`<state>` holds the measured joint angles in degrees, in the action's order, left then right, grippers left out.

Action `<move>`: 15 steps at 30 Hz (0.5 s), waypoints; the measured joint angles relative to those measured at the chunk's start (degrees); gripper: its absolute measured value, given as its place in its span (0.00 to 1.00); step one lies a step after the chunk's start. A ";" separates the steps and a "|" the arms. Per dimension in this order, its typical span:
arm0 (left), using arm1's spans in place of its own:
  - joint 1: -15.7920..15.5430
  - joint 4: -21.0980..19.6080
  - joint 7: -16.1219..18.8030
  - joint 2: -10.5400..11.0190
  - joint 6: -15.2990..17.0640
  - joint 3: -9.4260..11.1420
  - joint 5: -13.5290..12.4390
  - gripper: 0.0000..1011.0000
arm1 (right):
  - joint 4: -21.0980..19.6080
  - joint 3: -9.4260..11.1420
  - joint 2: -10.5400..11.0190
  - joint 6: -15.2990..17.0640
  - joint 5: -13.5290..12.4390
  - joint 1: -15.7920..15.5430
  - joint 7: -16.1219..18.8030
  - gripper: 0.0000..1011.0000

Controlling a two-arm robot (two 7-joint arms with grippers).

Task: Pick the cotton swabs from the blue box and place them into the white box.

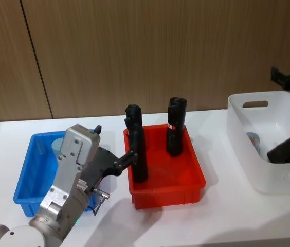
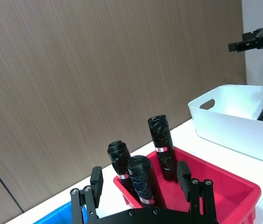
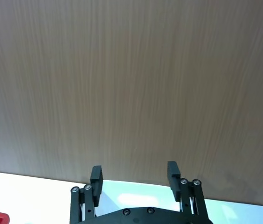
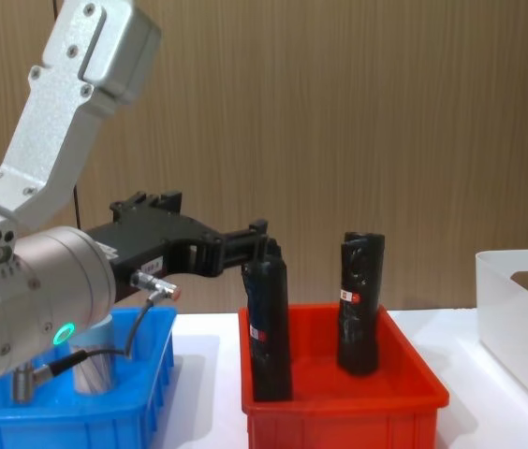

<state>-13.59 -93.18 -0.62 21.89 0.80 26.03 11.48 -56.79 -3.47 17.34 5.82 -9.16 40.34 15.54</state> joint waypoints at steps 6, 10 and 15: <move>0.00 0.00 0.00 0.00 0.00 0.00 0.00 0.99 | 0.85 0.32 0.18 -0.46 0.01 0.17 -0.15 0.97; 0.00 0.00 0.00 0.00 0.00 0.00 0.00 0.99 | 1.15 0.44 0.28 -0.65 0.01 0.23 -0.19 0.99; 0.00 0.00 0.00 0.00 0.00 0.00 0.00 0.99 | 1.40 0.56 0.34 -0.80 0.01 0.27 -0.23 0.99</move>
<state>-13.59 -93.18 -0.63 21.89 0.80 26.03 11.48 -55.38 -2.91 17.68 5.02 -9.15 40.61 15.31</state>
